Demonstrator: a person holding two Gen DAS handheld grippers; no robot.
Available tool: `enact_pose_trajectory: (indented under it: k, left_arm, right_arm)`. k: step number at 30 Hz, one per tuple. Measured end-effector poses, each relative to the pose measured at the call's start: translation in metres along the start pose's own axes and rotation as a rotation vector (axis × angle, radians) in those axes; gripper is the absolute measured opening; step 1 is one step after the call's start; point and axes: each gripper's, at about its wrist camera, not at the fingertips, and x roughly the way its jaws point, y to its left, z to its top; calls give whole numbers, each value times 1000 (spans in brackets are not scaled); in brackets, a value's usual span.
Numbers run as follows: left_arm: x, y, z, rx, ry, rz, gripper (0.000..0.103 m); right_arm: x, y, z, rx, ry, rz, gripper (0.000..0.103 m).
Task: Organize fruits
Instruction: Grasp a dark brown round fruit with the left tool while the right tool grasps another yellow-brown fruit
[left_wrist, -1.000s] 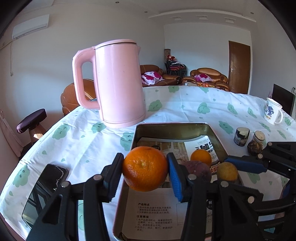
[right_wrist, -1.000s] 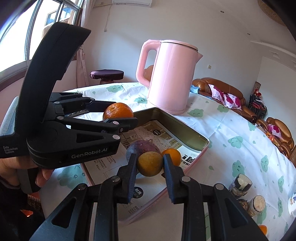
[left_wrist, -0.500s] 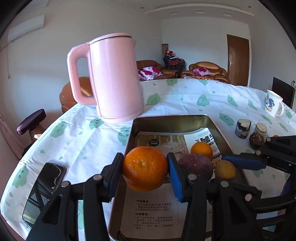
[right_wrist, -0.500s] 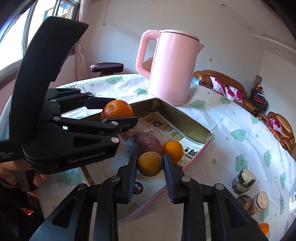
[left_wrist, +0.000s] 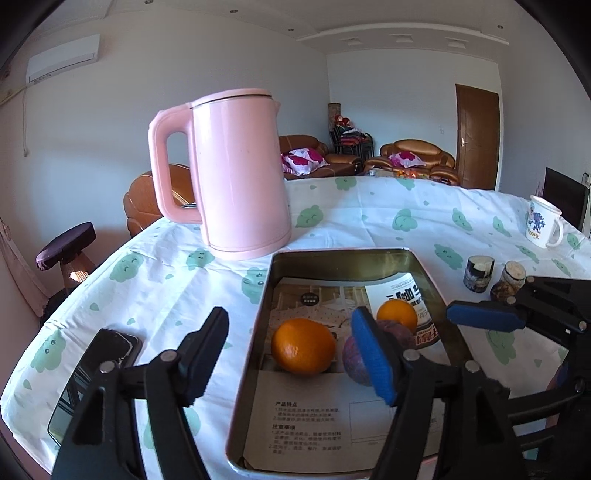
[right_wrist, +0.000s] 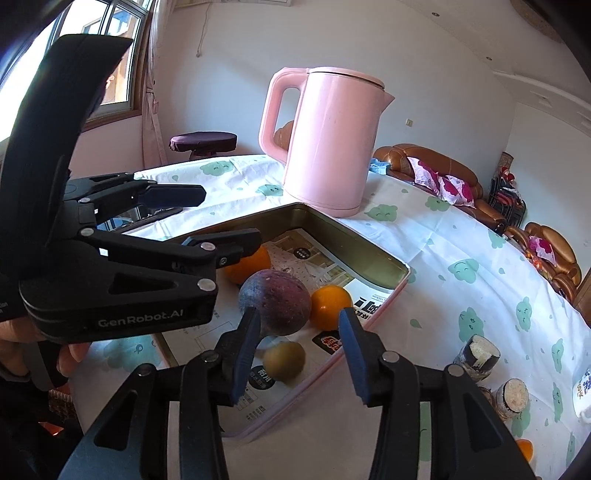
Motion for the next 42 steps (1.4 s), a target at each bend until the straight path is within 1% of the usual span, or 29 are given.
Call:
enact_pose_trajectory:
  k: [6,14,20,26,32,34,38,42]
  left_arm:
    - [-11,-7,6,-7,-30,-2,76]
    - [-20,-36,10,23,-48,-49,77]
    - [-24,-66,14,70,-57,-94,78]
    - [-22,-106,10,144,-38,-160,78]
    - [-18,-136,9,191,-7,-216,78]
    - [-17,-147,8,208,1,-231,78]
    - [-12,-167,6,224,44,-294,78]
    - [-8,-191,3,268,73,-333,78]
  right_arm:
    - [-12,-12,-3,49,-39,-36,47]
    - [-35,-34,-18,83,-61,-100,46]
    - [-63,-71,-43,154,-59,-194,46]
    - [-94,-119,-74,257,-36,-304,46]
    - [-120,-164,-103,369,-4,-400,46]
    - [-124,-176,-110,404,13,-412,46]
    - [-127,-191,-121,456,53,-405,46]
    - [-121,-192,-124,458,94,-383,46]
